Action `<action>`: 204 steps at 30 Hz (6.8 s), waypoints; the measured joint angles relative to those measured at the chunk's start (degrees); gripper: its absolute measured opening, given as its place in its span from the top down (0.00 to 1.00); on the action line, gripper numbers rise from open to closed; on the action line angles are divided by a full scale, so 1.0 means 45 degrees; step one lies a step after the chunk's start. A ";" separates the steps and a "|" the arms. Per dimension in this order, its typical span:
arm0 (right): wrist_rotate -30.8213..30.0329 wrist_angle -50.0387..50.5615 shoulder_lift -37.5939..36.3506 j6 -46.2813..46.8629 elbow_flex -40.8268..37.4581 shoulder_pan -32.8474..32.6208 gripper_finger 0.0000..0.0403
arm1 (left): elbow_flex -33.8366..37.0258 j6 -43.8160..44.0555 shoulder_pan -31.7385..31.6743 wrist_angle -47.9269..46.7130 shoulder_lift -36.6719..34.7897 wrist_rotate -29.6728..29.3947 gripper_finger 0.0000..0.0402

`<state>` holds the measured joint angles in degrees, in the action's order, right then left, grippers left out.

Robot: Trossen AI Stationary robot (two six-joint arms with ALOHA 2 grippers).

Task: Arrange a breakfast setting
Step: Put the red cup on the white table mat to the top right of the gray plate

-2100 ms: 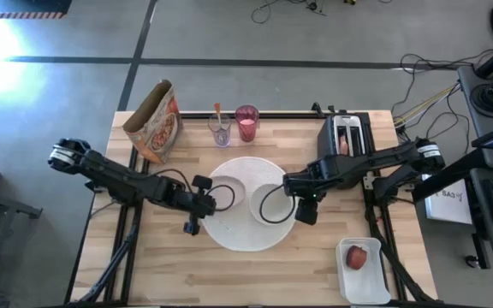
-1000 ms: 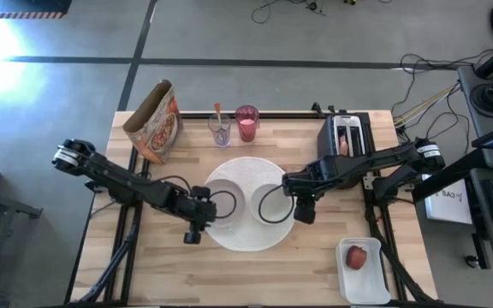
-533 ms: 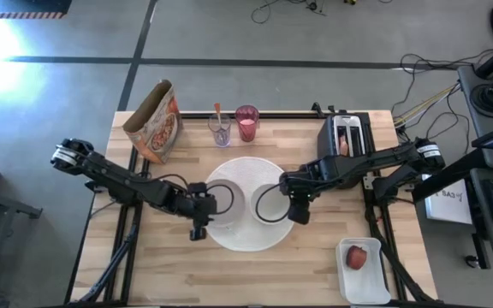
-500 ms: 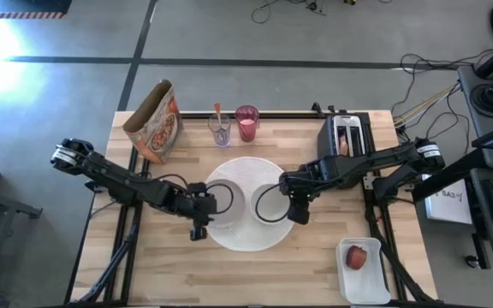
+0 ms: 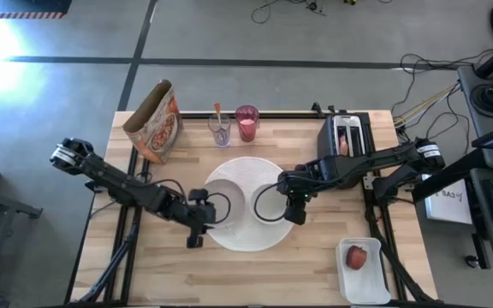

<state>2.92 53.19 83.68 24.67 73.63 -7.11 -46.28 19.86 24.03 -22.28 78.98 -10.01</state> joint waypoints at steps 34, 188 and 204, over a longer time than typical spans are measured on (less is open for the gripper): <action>0.0024 -0.5266 0.0272 -0.1476 0.0034 0.0170 0.70 | 0.0015 -0.1100 0.0623 0.2789 -0.0779 0.0027 0.73; -0.1350 -0.1481 0.0384 -0.2858 0.0044 0.1200 0.70 | -1.0209 -1.5289 -1.1745 -0.6039 0.6056 0.5652 1.00; -0.1370 -0.1023 0.0345 -0.1811 0.0034 0.1200 0.70 | -0.9995 -1.4305 -0.8899 -0.7040 0.5353 0.4554 1.00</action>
<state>-3.25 48.59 85.23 16.51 73.78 -1.72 -91.26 -44.51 -16.01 -53.95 103.07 10.48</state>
